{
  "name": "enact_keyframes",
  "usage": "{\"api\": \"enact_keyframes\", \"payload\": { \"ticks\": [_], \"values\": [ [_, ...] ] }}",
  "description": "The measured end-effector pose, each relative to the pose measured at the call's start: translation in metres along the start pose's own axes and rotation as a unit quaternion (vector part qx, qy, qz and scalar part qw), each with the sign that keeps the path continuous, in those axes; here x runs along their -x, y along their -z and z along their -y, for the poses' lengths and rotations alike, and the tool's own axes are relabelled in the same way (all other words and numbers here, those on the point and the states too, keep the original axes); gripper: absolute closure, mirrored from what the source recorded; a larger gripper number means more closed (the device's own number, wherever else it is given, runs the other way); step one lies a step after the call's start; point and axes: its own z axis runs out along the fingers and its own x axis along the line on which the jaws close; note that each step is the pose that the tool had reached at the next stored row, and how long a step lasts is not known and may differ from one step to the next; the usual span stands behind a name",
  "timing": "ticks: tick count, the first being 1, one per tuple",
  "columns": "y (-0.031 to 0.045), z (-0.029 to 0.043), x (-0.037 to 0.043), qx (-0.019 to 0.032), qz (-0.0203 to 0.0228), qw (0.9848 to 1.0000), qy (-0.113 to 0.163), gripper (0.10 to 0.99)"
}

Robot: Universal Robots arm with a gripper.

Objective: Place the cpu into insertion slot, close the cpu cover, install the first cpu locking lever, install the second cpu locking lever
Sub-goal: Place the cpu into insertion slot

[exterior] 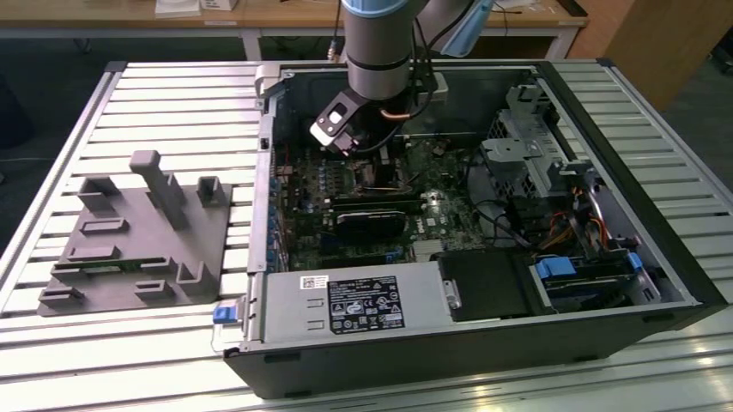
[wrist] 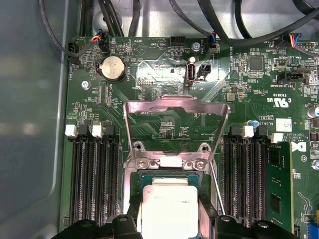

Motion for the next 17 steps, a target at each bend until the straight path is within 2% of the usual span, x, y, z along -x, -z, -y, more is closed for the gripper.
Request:
{"api": "enact_keyframes", "payload": {
  "ticks": [12, 14, 15, 17],
  "values": [
    [-0.0016, 0.0001, -0.0001, 0.0, 0.0, 1.0, 0.0, 0.549],
    [-0.0017, 0.0001, -0.0002, 0.0001, -0.0001, 1.0, 0.0, 0.537],
    [-0.0017, 0.0001, -0.0002, 0.0, -0.0001, 1.0, 0.0, 0.475],
    [-0.0017, 0.0001, -0.0001, 0.0, 0.0, 1.0, 0.0, 0.475]
  ]
}}
